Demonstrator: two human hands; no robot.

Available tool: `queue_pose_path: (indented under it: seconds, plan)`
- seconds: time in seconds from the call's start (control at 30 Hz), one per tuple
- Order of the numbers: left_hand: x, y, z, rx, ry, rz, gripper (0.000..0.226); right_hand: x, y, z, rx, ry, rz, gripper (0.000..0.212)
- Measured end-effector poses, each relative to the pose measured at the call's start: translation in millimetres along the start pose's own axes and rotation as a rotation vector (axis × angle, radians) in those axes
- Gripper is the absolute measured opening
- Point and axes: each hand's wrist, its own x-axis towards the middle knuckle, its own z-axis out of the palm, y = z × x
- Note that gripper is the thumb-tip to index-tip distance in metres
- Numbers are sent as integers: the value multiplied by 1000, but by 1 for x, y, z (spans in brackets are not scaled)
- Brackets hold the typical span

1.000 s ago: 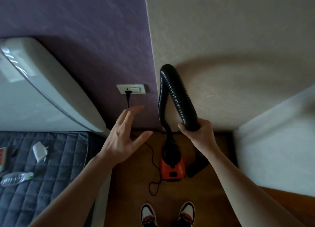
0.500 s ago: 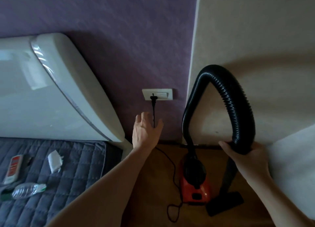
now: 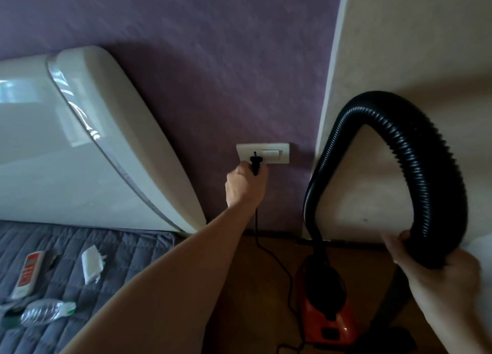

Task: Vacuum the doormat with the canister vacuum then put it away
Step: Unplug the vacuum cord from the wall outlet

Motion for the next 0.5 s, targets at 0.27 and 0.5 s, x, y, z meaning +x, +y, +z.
queue_pose_path:
  seconds: [0.27,0.5]
  plan:
    - [8,8,13,-238,34,-86,33,1,-7,10,-59,102,-119,26]
    - [2,3,27,-378,131,-78,27,4,-11,14,-30,146,37,62]
